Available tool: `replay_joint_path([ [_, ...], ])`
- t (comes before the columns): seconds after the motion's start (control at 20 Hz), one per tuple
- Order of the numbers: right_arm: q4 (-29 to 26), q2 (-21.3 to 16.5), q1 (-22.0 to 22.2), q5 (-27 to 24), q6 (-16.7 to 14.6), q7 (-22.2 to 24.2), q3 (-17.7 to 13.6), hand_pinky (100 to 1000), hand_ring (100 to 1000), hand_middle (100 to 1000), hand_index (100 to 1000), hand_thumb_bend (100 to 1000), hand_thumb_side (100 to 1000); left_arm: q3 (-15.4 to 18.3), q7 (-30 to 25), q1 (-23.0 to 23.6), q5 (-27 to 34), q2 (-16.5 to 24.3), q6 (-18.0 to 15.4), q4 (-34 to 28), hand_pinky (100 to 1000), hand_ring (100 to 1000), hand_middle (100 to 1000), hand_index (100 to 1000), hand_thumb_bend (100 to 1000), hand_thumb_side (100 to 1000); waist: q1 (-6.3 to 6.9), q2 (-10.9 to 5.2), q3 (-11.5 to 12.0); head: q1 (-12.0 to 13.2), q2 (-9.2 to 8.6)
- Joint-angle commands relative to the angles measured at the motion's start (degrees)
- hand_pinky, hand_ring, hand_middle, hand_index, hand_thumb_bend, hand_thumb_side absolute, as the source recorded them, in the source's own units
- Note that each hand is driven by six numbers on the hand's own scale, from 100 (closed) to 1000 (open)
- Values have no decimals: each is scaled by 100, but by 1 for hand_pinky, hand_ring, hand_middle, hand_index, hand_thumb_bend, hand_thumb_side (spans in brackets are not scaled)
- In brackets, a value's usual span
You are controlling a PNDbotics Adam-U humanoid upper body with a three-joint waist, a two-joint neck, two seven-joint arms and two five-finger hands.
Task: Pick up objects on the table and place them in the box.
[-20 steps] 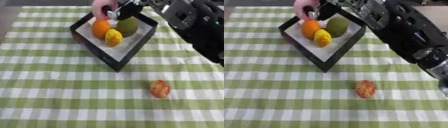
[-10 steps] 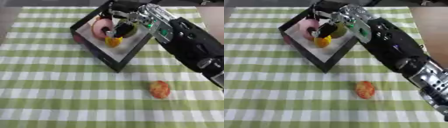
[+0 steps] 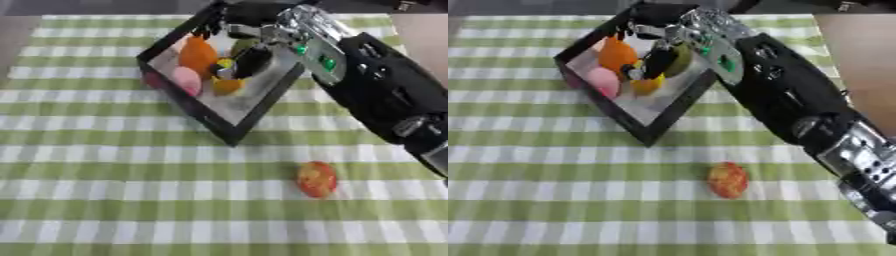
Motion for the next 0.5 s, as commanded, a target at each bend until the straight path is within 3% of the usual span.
replay_joint_path([
  [0.05,-278,-235,-190,-93,70,-50,-124,941,874,819,961,296,582,58,24,-27,-10,107,-13,-113,786,692,630,772,273,426,-40,-194,-17,28,-36],
  [0.1,-323,-270,-199,-93,107,-90,-136,950,878,829,965,228,642,58,24,-24,-10,107,-13,-112,786,692,630,772,272,425,-39,-198,-23,32,-36],
  [0.2,-373,-320,-207,-98,204,-128,-149,957,878,842,967,148,628,54,18,-18,-8,105,-13,-109,786,692,631,773,273,426,-35,-205,-35,37,-43],
  [0.5,-465,-479,-230,-229,457,-180,-239,948,866,831,968,150,621,61,24,2,-3,108,-12,-98,786,691,631,773,275,425,-9,-229,-77,50,-44],
])
